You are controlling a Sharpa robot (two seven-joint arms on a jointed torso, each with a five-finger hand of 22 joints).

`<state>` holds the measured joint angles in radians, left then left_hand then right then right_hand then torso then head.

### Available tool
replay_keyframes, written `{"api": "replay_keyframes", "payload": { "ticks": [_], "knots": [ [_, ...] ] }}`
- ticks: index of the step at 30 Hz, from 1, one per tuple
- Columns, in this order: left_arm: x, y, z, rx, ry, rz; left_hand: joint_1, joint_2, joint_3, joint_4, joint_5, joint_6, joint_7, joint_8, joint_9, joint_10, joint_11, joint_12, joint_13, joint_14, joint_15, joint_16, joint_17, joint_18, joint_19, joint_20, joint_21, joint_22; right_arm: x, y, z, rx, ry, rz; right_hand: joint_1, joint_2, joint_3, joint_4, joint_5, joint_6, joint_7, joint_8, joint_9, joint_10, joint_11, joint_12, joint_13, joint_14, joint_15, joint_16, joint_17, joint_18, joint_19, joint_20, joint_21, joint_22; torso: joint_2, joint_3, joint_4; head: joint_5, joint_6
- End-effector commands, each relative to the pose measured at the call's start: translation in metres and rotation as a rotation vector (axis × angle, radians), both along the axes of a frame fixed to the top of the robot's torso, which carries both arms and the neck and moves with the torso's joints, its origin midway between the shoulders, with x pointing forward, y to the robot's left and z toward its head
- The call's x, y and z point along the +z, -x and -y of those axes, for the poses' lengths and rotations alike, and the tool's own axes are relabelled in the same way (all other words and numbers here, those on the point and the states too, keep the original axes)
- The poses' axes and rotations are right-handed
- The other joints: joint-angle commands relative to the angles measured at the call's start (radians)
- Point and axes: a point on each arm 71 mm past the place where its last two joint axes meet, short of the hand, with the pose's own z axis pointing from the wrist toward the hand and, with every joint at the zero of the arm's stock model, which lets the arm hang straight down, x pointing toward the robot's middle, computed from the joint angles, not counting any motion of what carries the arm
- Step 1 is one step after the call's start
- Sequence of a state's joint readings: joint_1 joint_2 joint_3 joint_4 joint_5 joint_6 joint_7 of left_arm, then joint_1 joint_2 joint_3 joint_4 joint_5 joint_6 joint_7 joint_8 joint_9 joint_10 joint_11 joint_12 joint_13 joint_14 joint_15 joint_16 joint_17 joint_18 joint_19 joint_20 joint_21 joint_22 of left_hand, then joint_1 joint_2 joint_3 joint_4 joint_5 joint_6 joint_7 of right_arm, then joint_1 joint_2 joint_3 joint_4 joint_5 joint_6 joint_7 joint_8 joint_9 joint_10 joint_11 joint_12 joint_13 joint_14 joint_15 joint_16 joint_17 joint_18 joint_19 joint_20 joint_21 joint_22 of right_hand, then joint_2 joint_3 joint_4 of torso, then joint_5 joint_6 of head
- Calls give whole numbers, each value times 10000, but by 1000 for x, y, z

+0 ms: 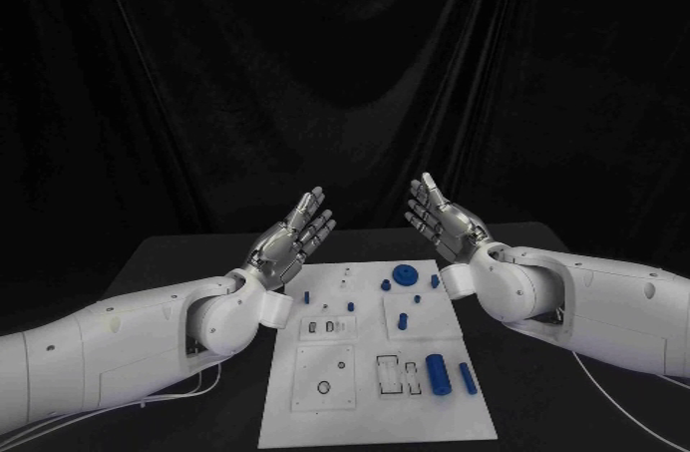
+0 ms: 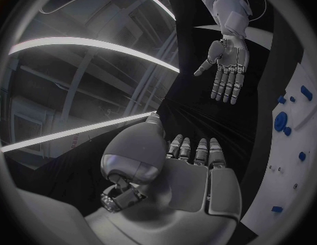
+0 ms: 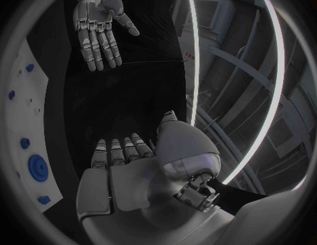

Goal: Assemble the parts on the task board

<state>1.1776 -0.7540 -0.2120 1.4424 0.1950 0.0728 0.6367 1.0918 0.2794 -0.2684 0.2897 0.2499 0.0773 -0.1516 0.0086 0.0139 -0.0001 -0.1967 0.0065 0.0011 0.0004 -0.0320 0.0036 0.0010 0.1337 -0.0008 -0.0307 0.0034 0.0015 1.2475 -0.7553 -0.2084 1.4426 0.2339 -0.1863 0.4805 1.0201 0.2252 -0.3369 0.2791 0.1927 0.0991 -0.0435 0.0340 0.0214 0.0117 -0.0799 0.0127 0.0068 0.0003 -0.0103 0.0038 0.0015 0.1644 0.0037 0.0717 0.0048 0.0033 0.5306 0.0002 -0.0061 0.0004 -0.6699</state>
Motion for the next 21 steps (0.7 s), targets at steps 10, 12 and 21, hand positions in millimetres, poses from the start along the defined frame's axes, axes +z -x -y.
{"api": "replay_keyframes", "payload": {
  "ticks": [10,12,21],
  "knots": [
    [5,4,-25,-1021,-918,1383,1509,-18,304,7,1418,265,419,86,34,1,566,-65,-11,-4,258,-36,-10,346,8,1242,-34,-15,23,-12,-5,3529,3223,2539,3874,-627,601,-2086,1524,2874,1154,1505,370,4192,2452,4404,726,8850,1561,4483,1884,195,8387,1820,4238,1795,-12,6,-31,146,-612],
    [5,5,-29,-960,-1065,1485,1755,-48,352,-5,1700,318,446,94,40,1,604,-65,-11,-4,355,-36,-10,386,8,1375,-34,-15,30,-15,-5,3835,4460,3326,4038,-590,658,-2170,1673,3094,1228,1591,388,4459,2502,4527,727,9195,1405,4565,1925,194,8710,1685,4341,1820,4,6,-25,166,-671],
    [10,12,-49,-479,-1693,2163,2531,-246,434,11,2314,800,583,156,95,34,760,-54,0,-4,642,-36,-10,411,48,1671,4,12,70,-19,-7,5009,12556,8603,5053,-987,1146,-2210,453,6448,1439,2116,493,7795,1877,4042,551,13183,133,5628,2786,192,12107,372,5773,2464,268,-52,54,267,-1080]
  ]
}}
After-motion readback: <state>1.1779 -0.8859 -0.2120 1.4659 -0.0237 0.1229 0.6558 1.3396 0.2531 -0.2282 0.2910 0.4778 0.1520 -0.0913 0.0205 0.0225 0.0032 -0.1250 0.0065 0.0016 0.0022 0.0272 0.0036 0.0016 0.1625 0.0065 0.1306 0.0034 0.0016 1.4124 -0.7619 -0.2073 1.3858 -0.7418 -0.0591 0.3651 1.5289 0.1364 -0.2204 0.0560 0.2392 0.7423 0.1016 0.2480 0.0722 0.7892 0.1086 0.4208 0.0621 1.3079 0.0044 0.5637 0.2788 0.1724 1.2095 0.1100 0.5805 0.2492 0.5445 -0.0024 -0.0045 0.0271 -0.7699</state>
